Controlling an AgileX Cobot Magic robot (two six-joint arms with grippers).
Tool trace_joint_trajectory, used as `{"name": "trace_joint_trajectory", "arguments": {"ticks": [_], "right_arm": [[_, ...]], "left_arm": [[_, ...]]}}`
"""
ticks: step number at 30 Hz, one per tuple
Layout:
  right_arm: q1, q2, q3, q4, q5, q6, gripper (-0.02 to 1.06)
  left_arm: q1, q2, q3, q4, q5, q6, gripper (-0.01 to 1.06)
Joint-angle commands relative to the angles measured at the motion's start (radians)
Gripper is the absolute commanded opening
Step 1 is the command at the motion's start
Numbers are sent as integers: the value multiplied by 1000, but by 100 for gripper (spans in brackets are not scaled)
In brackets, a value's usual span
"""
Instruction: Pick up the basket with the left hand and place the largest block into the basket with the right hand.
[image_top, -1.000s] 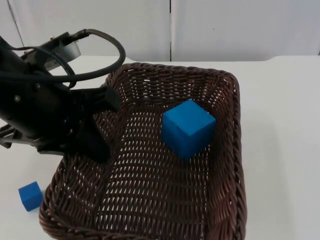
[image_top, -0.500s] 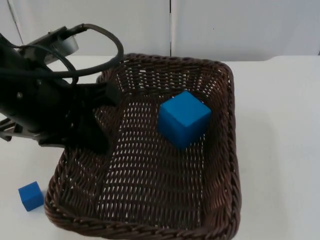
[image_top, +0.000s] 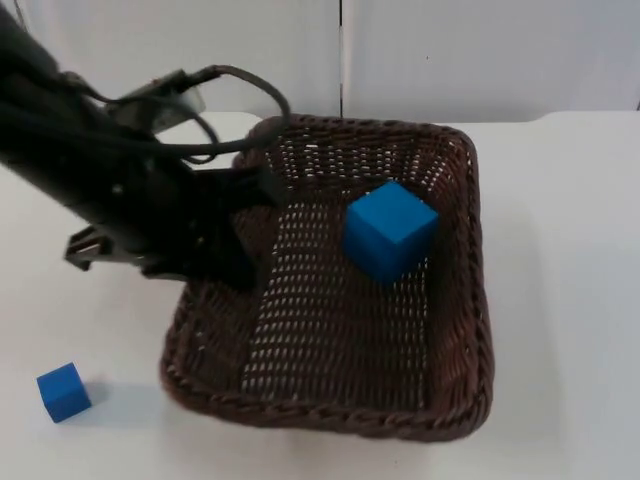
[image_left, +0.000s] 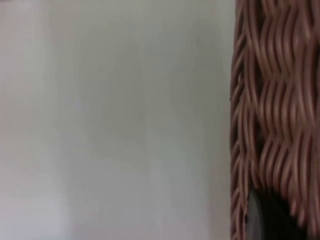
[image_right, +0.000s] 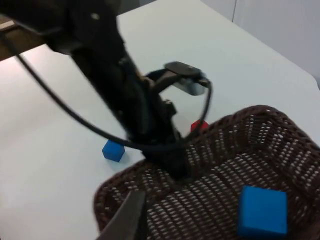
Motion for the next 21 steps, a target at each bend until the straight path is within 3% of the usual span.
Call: {"name": "trace_joint_trajectory", "arguments": {"ticks": [1,7,17,19,21], "right_arm": [[7,-7,3,-3,5,-2,105],[7,-7,3,-3,7,-2,105],[7,-7,3,-3,19,-2,105],[7,-7,3,-3,21,-2,105],[7,-7,3,-3,23,-2,105]], "left_arm": [[0,48,-52,-62,-7,18,0],[0,186,-161,-62,-7,26,0],[0,267,-222,-98,-10,26,0],[0,267,-222,-113,-8,39,4],[0,267,-222,-123,-4,55,18]]}}
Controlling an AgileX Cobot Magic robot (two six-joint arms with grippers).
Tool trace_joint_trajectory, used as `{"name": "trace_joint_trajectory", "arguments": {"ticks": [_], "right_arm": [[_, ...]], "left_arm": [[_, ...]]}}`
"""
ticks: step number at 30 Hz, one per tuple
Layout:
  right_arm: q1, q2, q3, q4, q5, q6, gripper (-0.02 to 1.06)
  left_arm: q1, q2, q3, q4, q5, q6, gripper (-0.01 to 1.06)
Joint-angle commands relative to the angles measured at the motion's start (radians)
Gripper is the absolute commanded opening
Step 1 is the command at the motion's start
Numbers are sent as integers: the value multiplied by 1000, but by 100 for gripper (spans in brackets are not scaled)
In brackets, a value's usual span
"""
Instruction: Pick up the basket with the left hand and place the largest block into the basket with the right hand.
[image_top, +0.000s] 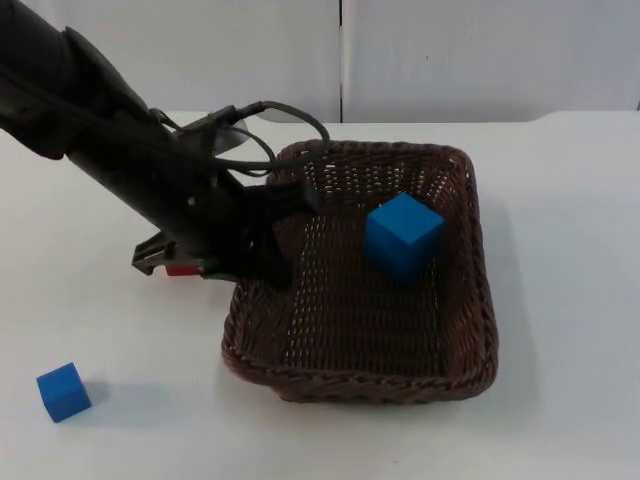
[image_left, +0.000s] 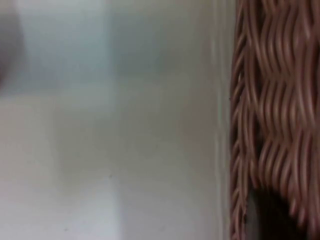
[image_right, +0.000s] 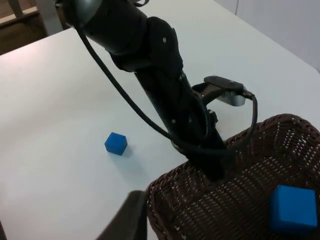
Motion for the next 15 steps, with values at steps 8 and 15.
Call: {"name": "trace_joint_trajectory", "arguments": {"ticks": [8,15], "right_arm": [[7,-7,3,-20,15,0,105],[7,-7,3,-20,16,6,105]], "left_arm": [[0,-23,-10,-3,29,27,105],[0,-114,-10,153,-7,9,105]]}}
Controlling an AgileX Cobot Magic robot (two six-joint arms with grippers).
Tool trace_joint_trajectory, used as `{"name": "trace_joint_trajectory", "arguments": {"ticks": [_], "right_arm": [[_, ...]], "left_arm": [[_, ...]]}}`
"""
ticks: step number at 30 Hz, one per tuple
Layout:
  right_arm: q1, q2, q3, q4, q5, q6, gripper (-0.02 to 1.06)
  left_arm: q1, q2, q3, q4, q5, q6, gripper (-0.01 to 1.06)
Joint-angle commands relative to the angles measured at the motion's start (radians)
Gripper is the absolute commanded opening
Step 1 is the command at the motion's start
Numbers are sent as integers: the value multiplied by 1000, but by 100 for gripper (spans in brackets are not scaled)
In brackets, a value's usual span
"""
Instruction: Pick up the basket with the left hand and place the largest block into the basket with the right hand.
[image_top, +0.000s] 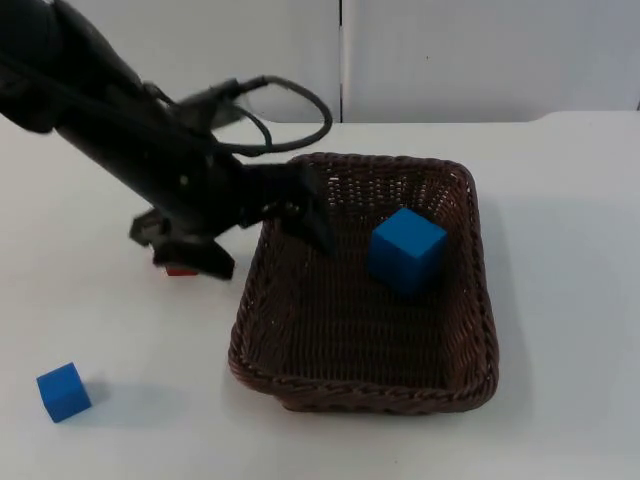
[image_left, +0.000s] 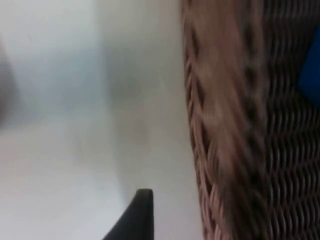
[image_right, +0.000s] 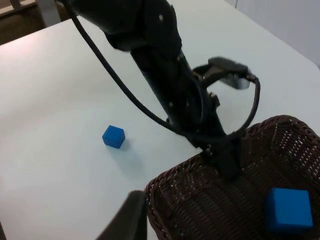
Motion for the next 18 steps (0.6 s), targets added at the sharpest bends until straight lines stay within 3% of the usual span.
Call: {"name": "trace_joint_trajectory", "arguments": {"ticks": [1,7,18], "right_arm": [[7,-7,3,-5,2,4,105],[7,-7,3,-5,2,4,105],[7,-7,3,-7,-13,4,105]], "left_arm": [[0,-35,-6,54,-8,-12,105],[0,-138,-4,221,-9,-129,105],[0,-266,-4,277,61,-151,105]]}}
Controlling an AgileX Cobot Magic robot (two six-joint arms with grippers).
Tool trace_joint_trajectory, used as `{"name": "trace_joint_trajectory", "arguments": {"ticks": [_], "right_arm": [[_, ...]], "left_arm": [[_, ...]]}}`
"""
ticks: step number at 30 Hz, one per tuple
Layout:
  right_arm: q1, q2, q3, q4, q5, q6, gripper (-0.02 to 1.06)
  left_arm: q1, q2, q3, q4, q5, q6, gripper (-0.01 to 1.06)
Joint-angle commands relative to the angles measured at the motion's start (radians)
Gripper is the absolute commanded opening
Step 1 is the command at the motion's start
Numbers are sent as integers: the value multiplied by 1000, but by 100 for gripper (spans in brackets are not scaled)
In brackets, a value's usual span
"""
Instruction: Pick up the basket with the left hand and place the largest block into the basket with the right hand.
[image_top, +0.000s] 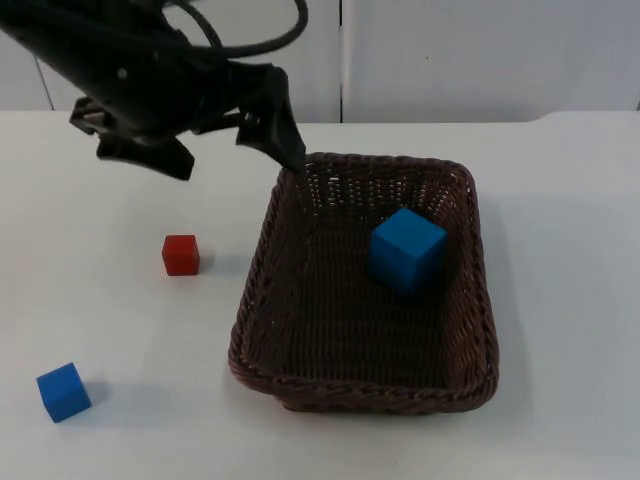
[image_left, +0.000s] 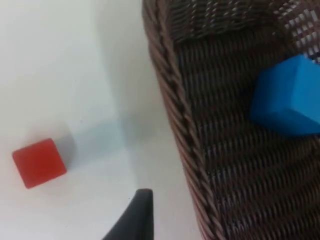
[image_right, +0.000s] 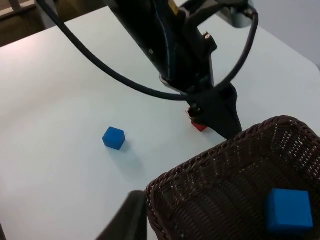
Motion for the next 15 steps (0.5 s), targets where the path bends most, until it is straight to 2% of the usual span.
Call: {"name": "trace_joint_trajectory", "arguments": {"ticks": [1,4,15], "right_arm": [[7,-7,3,-5,-11,0,105],[7,-7,3,-5,-11,0,105],[7,-41,3,-5,-11,11,105]], "left_arm": [[0,-39,-4,24,26,-12,105],[0,-78,3,36,49,-12,105],[0,-257,144,62,22,-12,105]]}}
